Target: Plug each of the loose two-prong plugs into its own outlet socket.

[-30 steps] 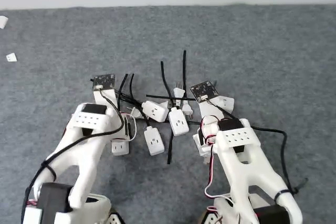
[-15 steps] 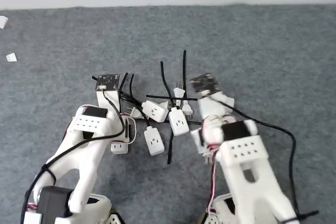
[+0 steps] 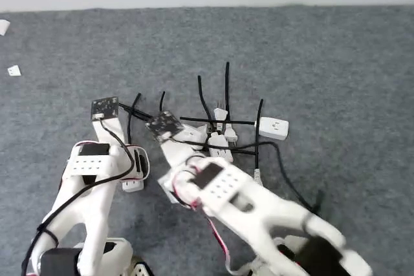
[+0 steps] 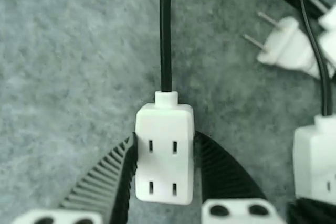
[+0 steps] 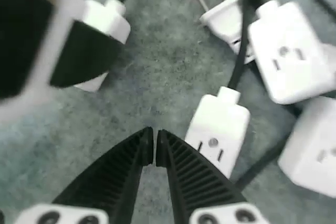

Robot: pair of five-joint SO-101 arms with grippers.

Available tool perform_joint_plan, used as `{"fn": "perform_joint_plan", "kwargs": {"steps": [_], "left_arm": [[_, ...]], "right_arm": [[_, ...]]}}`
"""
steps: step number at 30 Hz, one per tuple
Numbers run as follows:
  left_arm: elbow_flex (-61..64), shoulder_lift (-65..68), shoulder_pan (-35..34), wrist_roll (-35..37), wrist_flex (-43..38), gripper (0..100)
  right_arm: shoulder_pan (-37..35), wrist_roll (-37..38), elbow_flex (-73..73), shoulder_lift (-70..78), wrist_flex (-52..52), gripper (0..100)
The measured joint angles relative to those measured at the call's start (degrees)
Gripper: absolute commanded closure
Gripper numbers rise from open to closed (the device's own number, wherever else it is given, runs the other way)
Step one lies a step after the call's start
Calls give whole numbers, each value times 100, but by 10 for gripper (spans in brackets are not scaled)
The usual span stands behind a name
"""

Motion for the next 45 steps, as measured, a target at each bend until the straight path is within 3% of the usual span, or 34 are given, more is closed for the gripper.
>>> {"fn": "perform_joint_plan", "kwargs": {"steps": [4, 8, 21, 30, 34, 39, 45], "left_arm": [[-290, 404, -62, -176, -35, 988], [-642, 800, -97, -211, 44, 988], [-686, 844, -97, -229, 97, 988], [-695, 844, -97, -229, 141, 988], [-703, 844, -18, -343, 149, 988], [-703, 862, 273, -413, 149, 988], [-712, 862, 1204, -413, 255, 988]], "right_arm": [[53, 26, -545, 624, 343, 974], [554, 255, -554, 633, 343, 974], [1556, 914, -563, 677, 343, 974], [1371, 888, -554, 677, 615, 974], [1618, 853, -668, 905, 633, 974], [2110, 853, -1468, 1644, 879, 974], [2585, 897, -2295, 2295, 1029, 974]]}}
